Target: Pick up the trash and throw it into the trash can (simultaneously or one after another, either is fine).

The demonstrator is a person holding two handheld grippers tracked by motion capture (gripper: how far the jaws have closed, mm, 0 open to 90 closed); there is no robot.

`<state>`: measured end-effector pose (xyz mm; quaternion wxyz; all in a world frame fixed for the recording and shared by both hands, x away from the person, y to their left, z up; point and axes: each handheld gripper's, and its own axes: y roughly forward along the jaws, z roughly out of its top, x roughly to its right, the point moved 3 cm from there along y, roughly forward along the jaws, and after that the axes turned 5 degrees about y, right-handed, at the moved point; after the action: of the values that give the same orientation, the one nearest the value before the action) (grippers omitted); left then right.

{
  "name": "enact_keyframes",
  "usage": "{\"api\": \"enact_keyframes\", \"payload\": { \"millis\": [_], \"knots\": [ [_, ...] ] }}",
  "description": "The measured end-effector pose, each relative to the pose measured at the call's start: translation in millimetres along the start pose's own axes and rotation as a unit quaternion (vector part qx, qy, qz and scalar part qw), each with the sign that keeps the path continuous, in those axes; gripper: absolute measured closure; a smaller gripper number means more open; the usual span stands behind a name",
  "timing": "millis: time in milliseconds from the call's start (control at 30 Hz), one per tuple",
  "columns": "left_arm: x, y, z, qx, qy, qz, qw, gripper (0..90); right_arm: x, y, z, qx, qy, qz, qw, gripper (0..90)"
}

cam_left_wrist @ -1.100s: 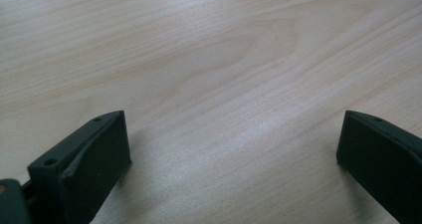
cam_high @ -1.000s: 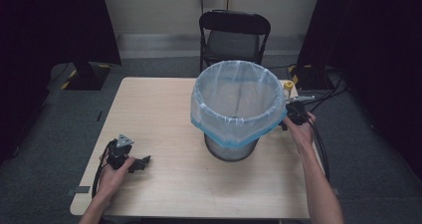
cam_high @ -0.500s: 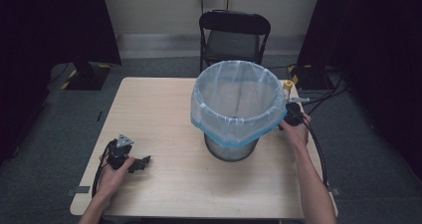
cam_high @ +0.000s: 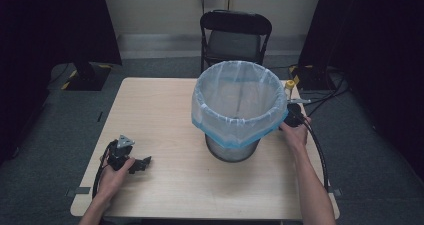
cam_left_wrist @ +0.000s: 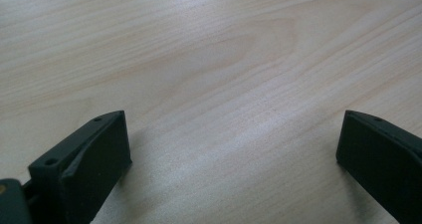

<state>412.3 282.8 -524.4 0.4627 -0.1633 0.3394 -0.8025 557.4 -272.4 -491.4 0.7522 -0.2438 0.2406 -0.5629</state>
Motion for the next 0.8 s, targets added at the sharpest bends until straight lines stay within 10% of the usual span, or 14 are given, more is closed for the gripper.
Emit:
{"api": "enact_keyframes", "payload": {
  "millis": [800],
  "knots": [
    [-0.4, -1.0, -0.4, -0.003, 0.005, 0.004, 1.0, 0.3, 1.5, -48.6, -4.0, 0.059, 0.034, 0.031, 0.9972, 28.1]
  ]
}}
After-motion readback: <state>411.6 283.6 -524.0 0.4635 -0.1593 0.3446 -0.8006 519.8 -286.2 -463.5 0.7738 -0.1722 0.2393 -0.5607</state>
